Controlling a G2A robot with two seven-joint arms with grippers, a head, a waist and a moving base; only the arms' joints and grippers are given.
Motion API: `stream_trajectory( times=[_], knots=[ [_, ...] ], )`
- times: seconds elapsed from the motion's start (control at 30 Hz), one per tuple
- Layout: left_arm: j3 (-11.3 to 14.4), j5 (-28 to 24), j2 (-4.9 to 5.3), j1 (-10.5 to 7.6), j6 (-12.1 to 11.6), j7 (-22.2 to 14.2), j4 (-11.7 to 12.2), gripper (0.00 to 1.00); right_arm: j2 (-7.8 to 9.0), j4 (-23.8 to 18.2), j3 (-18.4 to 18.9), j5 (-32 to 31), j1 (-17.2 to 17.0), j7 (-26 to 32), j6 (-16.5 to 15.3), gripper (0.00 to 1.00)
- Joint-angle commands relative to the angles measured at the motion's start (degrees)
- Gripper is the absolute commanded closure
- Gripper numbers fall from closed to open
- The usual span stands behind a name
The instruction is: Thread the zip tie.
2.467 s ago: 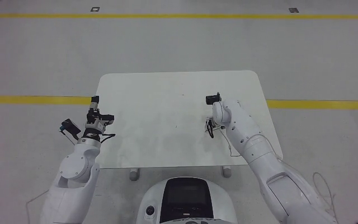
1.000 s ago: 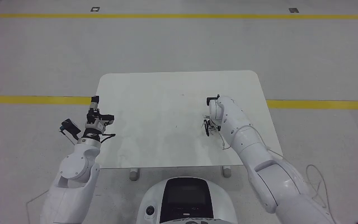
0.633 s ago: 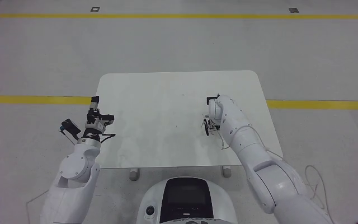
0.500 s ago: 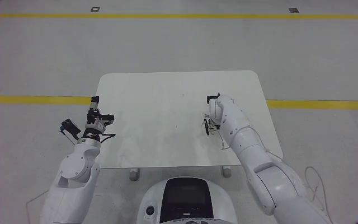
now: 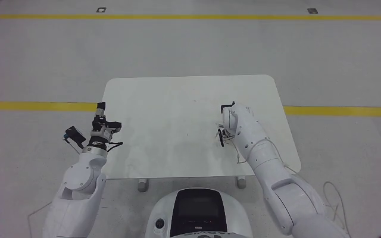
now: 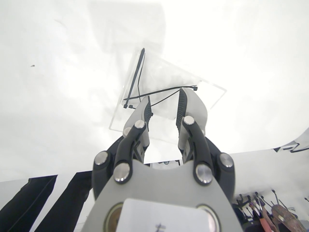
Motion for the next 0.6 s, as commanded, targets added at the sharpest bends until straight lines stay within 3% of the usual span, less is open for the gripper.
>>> stream_trajectory(
  times=[0.0,0.57],
  knots=[
    [0.0,0.0,0.0,0.0,0.0,0.0,0.0,0.0,-0.18,0.66,-0.03,0.07,0.18,-0.06,-0.01,0.76],
    [0.0,0.0,0.0,0.0,0.0,0.0,0.0,0.0,-2.09,9.43,0.97,1.07,3.78,-3.63,-0.01,0.82]
  ],
)
